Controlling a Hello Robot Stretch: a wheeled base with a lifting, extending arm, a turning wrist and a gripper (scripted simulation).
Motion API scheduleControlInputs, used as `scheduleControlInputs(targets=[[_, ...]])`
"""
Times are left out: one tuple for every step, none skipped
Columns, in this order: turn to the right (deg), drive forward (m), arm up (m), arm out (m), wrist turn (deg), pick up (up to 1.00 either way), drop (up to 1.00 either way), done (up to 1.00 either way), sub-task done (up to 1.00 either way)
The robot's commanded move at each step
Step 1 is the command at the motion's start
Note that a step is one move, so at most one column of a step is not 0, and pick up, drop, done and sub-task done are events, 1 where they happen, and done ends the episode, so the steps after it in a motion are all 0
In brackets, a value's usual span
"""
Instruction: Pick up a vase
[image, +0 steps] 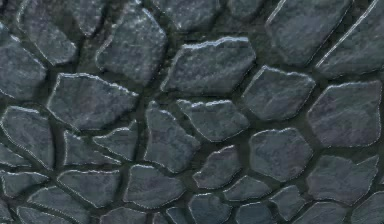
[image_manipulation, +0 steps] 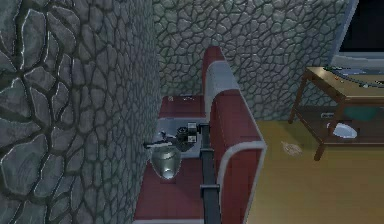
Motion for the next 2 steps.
scheduleControlInputs(targets=[[0.0, 0.0, 0.0, 0.0, 18.0, 0.0, 0.0, 0.0, 0.0], [0.0, 0.0, -0.3, 0.0, 0.0, 0.0, 0.0, 0.0, 0.0]])
